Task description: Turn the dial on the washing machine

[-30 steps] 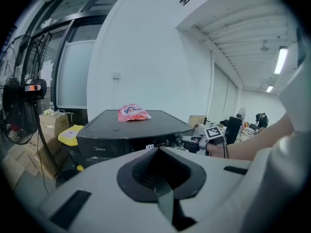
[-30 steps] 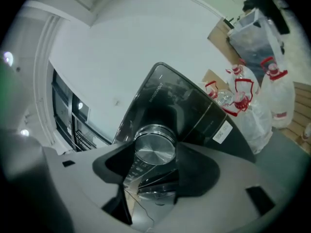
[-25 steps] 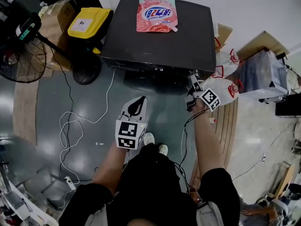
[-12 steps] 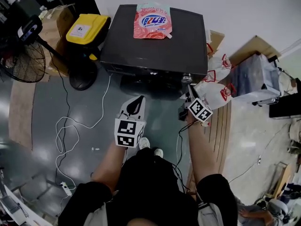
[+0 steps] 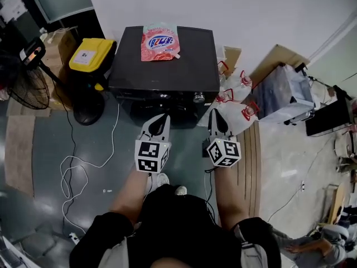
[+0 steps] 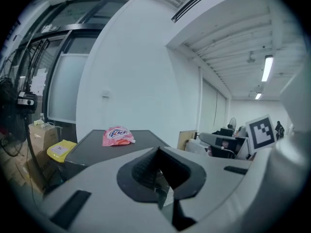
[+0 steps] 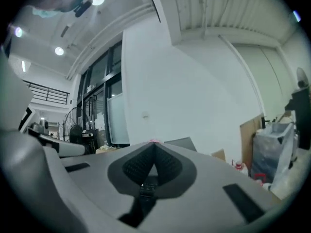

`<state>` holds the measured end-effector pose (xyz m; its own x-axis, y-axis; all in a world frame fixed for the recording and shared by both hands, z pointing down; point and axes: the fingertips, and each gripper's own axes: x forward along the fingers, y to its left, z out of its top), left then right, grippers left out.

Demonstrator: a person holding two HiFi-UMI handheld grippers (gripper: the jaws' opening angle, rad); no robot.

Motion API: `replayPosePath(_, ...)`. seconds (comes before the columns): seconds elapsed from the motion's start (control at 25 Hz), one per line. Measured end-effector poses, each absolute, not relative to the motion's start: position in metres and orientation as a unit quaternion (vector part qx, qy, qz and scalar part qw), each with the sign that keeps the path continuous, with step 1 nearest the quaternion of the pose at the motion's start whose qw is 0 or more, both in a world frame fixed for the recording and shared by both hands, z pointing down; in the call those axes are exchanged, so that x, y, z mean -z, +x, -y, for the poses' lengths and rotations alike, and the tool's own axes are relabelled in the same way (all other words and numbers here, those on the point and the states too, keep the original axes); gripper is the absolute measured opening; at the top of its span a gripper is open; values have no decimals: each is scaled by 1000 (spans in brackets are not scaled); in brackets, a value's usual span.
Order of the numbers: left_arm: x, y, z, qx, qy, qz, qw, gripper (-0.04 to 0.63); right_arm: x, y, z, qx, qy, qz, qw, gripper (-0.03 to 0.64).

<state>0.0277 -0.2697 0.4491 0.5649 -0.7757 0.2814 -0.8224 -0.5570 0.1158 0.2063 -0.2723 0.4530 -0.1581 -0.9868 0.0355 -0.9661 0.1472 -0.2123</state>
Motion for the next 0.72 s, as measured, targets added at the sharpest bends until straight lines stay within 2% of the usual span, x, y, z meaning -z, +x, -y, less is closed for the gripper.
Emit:
replayPosePath(0.16,-431,43,243,-86,882,454,98,12,-412,206,224,37,-652,-756,44,-1)
replayPosePath(0.36,-425,55,207,-80,881,459,86,12,-402,205,180,12,-658,-753,25,0)
replayPosePath(0.72,-423,59,179,-79,872,476,86,12,-402,212,158,20,-656,-754,32,0)
